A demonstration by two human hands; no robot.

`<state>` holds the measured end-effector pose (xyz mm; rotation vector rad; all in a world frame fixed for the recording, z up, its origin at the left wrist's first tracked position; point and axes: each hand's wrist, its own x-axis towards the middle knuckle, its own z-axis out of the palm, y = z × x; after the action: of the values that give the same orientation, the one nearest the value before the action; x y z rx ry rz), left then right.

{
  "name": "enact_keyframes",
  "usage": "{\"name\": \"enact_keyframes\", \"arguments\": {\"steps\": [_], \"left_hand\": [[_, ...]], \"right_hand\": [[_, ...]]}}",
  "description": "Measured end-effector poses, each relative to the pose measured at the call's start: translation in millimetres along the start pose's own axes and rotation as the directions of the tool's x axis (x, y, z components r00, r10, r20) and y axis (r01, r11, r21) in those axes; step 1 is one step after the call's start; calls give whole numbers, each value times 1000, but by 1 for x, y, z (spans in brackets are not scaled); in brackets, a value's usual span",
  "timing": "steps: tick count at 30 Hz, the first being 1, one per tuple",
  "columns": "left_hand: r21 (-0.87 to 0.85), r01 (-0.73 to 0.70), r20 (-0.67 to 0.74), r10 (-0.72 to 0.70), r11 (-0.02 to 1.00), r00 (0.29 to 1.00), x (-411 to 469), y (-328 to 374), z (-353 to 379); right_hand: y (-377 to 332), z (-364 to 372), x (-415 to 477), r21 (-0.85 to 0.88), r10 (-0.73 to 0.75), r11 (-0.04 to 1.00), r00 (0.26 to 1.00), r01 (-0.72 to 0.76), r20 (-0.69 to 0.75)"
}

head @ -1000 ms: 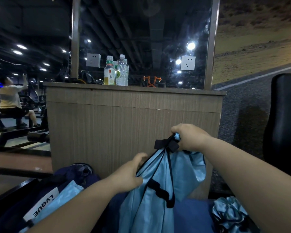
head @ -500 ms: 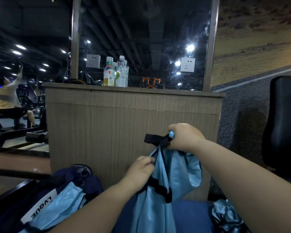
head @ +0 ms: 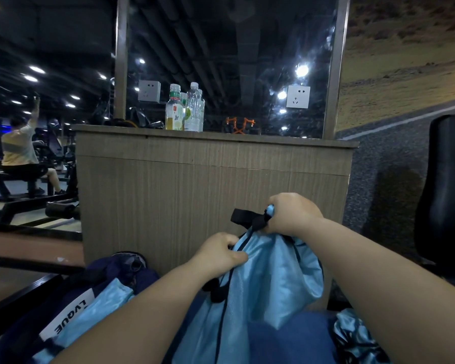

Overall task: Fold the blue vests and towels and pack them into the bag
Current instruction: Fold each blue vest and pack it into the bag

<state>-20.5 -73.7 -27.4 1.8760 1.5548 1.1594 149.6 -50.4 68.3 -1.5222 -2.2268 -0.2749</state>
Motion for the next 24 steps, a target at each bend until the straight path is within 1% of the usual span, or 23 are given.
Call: {"name": "enact_keyframes", "arguments": {"steps": [3,5,6,9,12,14,17,19,21,24], "left_hand": [[64,35,143,-44,997,989,-4,-4,-10],[86,37,196,-54,996,979,-3,-6,-13],[105,32,202,-53,994,978,-3,-7,-14],[146,2,128,-21,989,992,1,-12,-14],[105,-24,39,20,994,999,2,-18,-11],[110,-21,8,20,994,1000,2,-22,-9],[261,-42,-22,49,964,999,1,-29,-2],[307,-60,-52,80,950,995,-2,-30,3],[330,-61,-25,73,942,997,-4,-28,6],[400,-18,127,-36,916,991,-6,-25,7]], "right_hand": [[7,1,0,1,11,1000,1000,-11,14],[7,1,-1,-8,5,1000,999,-4,36],[7,2,-1,-11,3,1000,999,-2,40],[5,1,-1,9,0,1000,1000,0,23],[8,-3,-1,18,5,1000,1000,-5,-5],[10,-5,-1,-1,8,1000,1000,-8,-24],[10,-3,0,-8,4,1000,999,-5,-53],[9,-3,0,21,13,1000,997,-11,-74],[10,-5,0,31,17,999,996,-15,-83],[11,-8,-1,21,16,1000,996,-14,-83]]}}
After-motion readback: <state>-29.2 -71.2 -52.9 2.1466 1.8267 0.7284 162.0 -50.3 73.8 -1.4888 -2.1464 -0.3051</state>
